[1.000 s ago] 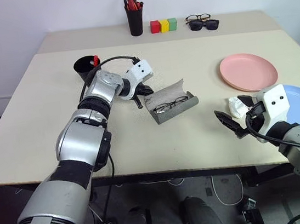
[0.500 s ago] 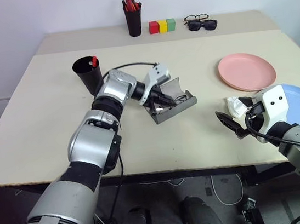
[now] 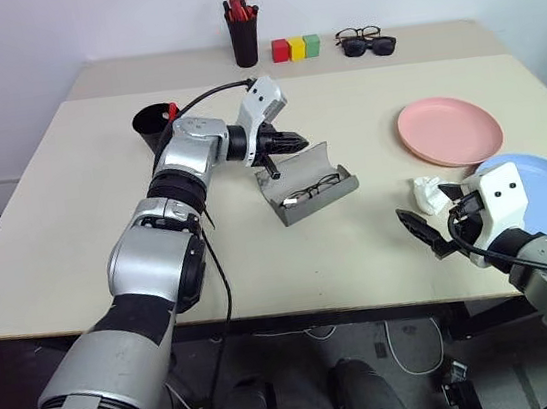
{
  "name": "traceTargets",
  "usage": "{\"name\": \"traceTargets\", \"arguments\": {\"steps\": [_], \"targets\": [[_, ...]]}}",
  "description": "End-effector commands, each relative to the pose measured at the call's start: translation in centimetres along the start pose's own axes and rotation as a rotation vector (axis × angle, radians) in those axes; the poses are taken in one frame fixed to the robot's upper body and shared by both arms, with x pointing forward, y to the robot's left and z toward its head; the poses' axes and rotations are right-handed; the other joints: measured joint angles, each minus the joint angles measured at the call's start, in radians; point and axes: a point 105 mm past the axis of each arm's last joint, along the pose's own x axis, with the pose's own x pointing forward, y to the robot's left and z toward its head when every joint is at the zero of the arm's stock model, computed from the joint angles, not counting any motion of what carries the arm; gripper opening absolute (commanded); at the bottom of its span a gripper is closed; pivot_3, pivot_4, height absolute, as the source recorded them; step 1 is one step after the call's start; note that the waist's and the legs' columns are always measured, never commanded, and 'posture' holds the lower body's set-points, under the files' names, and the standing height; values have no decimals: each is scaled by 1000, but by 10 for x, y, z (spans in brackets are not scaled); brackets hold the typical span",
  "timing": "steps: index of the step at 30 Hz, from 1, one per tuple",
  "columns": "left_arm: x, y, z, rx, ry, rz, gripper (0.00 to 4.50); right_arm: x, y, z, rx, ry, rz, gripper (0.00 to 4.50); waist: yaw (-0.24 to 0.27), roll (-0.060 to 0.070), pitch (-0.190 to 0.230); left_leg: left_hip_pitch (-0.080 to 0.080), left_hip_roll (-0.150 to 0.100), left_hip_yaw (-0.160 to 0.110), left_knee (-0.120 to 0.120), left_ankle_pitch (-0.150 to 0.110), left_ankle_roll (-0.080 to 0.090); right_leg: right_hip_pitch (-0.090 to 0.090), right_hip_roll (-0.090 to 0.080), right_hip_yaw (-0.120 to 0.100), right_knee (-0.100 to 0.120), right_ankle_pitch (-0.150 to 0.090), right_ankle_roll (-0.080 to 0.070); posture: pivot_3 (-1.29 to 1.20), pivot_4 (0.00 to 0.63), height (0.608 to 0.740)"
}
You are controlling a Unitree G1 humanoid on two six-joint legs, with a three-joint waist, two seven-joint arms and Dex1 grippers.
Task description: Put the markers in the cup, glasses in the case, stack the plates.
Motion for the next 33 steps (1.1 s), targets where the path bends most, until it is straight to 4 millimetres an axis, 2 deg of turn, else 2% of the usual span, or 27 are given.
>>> {"name": "traceTargets", "arguments": {"steps": [1,7,15,18,22,26,33], "targets": [[3,18,17,149,10,200,92,1,1,11,-30,-48,8,4386,1,0,0,0,0,0,0,0,0,0,0,0,0,0,0,0,150,740],[12,23,0,319,120,345,92,2,2,12,-29,-56,13,4386,2,0,0,0,0,0,0,0,0,0,0,0,0,0,0,0,150,740],[24,12,-33,455,275,315,92,1,2,12,-26,-58,7,4386,0,0,0,0,0,0,0,0,0,0,0,0,0,0,0,0,150,740],[26,6,-38,406,284,273,92,0,1,13,-27,-60,3,4386,1,0,0,0,0,0,0,0,0,0,0,0,0,0,0,0,150,740],[30,-12,-30,122,216,107,92,-2,0,12,-27,-59,-9,4386,2,0,0,0,-1,0,0,0,0,0,0,0,0,0,0,0,150,740],[29,-20,-23,37,167,17,92,-4,0,10,-19,-56,-17,4386,0,0,0,0,-1,0,0,0,0,0,0,0,0,0,0,0,150,740],[31,-39,-27,3,175,-120,92,-4,-2,7,-11,-52,-26,4386,1,0,0,0,-1,0,0,0,0,0,0,0,0,0,0,0,150,740]]}}
